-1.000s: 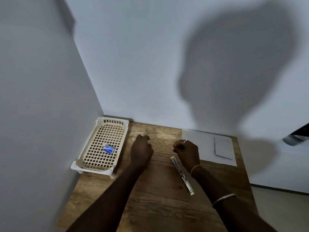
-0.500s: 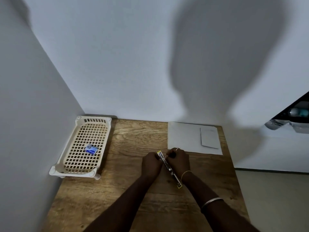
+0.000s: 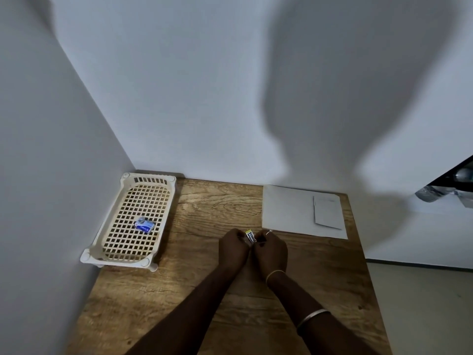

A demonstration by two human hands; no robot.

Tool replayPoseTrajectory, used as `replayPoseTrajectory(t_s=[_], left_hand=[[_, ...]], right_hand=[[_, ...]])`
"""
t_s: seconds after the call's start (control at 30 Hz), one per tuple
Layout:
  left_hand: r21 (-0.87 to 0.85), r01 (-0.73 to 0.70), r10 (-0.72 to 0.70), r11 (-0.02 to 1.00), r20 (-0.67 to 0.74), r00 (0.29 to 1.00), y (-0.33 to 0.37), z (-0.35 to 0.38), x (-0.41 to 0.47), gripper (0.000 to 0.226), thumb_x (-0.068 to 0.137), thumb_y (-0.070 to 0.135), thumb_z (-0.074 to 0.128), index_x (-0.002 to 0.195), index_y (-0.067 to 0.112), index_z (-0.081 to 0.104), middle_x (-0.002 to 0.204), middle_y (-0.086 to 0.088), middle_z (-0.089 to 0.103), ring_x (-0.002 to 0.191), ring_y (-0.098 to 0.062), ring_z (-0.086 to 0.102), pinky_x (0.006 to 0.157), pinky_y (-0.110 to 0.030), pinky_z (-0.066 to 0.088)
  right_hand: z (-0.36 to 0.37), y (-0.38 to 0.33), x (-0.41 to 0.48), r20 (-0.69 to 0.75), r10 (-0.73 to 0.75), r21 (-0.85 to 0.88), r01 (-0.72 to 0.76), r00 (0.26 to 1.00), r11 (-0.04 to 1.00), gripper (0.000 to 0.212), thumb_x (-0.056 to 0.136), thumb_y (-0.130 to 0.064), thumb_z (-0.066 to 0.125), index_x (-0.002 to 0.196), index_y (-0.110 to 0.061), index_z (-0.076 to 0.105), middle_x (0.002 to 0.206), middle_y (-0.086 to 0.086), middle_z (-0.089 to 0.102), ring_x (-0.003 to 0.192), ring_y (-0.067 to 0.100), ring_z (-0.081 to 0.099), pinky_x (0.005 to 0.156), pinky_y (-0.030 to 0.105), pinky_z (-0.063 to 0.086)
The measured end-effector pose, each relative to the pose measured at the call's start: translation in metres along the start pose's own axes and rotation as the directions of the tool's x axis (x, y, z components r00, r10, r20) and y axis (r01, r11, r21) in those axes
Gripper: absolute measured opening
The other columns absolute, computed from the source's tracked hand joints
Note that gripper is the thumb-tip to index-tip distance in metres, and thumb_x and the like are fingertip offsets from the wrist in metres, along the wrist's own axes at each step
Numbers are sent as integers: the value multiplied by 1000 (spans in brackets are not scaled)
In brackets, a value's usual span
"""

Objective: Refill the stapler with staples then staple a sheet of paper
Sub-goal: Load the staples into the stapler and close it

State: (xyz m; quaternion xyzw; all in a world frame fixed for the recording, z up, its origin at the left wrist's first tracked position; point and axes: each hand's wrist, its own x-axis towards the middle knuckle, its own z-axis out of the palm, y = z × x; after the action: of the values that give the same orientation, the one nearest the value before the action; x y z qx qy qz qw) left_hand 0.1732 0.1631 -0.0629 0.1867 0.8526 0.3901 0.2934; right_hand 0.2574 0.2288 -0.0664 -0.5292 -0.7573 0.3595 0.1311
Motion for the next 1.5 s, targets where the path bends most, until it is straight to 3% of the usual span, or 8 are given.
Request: replayPoseTrajectory(t_s=[0.2, 0.43, 0.63, 0.87, 1.1, 1.27, 1.37, 1.5], left_hand=[[12, -26, 26, 1000, -3, 1000, 3, 2, 11, 52, 91, 17, 70, 140, 2, 60, 130, -17, 70, 125, -29, 63, 106, -32, 47], [164, -46, 37, 985, 58, 998, 14, 5, 21, 24, 84, 18, 73, 102, 2, 76, 105, -16, 75, 104, -27, 68, 86, -36, 54], [158, -47, 41, 986, 44, 998, 16, 14, 16, 32, 84, 12, 72, 114, 1, 68, 115, -15, 70, 112, -29, 64, 89, -34, 49], [211, 6, -32, 978, 117, 993, 24, 15, 15, 20, 80, 12, 67, 89, -2, 79, 92, -19, 78, 95, -30, 73, 79, -37, 58], [260, 36, -61, 965, 88, 994, 26, 20, 10, 32, 83, 17, 71, 108, -4, 67, 116, -21, 68, 104, -31, 69, 70, -31, 49], [194, 125, -147, 973, 103, 984, 31, 20, 13, 26, 77, 21, 78, 89, -1, 73, 96, -16, 77, 89, -26, 74, 59, -25, 45], [150, 157, -179, 976, 150, 972, 31, 18, 19, 23, 78, 20, 77, 87, -1, 76, 92, -15, 78, 91, -26, 75, 64, -28, 50], [-27, 174, -166, 984, 195, 967, 22, 20, 19, 14, 86, 18, 77, 87, 4, 74, 94, -19, 78, 95, -32, 75, 82, -40, 61]], right_hand=[[8, 18, -11, -85, -169, -4, 170, 982, 985, 11, 88, -9, 68, 95, -14, 75, 92, 7, 74, 89, 26, 69, 80, 39, 53], [11, 29, -18, -158, -251, 50, 261, 955, 964, 13, 84, 0, 72, 93, -10, 76, 89, 8, 73, 84, 25, 69, 77, 37, 55], [6, 39, -21, -157, -284, 35, 292, 946, 956, 14, 84, 3, 73, 93, -8, 76, 90, 8, 74, 85, 23, 69, 79, 28, 52], [0, 46, -27, -167, -343, 24, 352, 924, 936, 17, 82, 5, 74, 93, -7, 77, 88, 9, 73, 82, 23, 70, 74, 35, 57], [-1, 52, -33, -124, -389, 13, 394, 913, 919, 20, 86, 2, 73, 102, -9, 76, 97, 6, 74, 89, 19, 69, 80, 31, 58], [-2, 54, -34, -110, -420, 3, 423, 901, 906, 21, 85, 3, 73, 103, -8, 76, 101, 6, 73, 90, 18, 69, 82, 21, 50], [-4, 54, -33, -124, -436, 5, 439, 892, 898, 22, 84, 3, 75, 103, -8, 76, 99, 7, 73, 89, 18, 69, 82, 17, 47], [-9, 55, -31, -139, -440, -2, 445, 887, 896, 26, 83, 5, 75, 105, -8, 76, 99, 7, 73, 90, 19, 70, 83, 16, 47]])
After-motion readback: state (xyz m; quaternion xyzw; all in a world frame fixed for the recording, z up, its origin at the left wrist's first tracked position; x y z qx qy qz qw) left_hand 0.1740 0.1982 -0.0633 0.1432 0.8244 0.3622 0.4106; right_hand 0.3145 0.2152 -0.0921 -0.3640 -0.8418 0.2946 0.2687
